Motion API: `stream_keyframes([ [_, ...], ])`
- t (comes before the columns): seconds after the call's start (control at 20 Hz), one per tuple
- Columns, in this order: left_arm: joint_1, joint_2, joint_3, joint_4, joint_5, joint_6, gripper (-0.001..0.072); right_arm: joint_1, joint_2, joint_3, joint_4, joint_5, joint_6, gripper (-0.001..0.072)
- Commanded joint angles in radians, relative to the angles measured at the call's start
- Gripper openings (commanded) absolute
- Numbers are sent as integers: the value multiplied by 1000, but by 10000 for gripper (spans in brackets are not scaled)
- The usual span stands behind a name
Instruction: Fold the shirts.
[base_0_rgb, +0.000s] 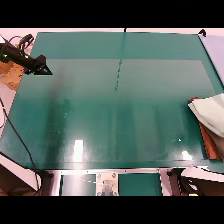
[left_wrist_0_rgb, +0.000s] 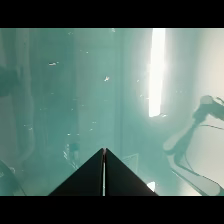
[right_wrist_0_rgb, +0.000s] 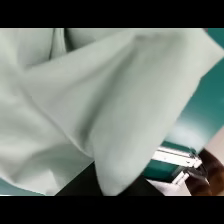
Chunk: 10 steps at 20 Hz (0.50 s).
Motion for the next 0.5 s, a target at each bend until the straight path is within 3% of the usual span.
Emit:
stream_keyframes([
  [0.0, 0, 0, 0, -6, 3, 1, 21, -6, 3, -183, -72, -49, 27, 180],
  [0.05, 0, 0, 0, -6, 3, 1, 20, -8, -4, -194, -74, -48, 26, 538],
  [0.1, 0, 0, 0, -9, 3, 4, 20, -8, -9, -190, -74, -43, 19, 618],
  [0.3, 0, 10, 12, -123, 10, 20, 19, 15, -9, -66, -18, -28, 19, 614],
  [0.35, 0, 30, 12, -140, 34, 20, 19, 31, -9, -14, 19, -32, 15, 512],
  [0.4, 0, 56, 12, -145, 56, 19, 19, 53, -9, 41, 63, -39, -1, 132],
  [0.45, 0, 93, 12, -140, 69, 20, 18, 80, -8, 87, 100, -55, -3, 31],
])
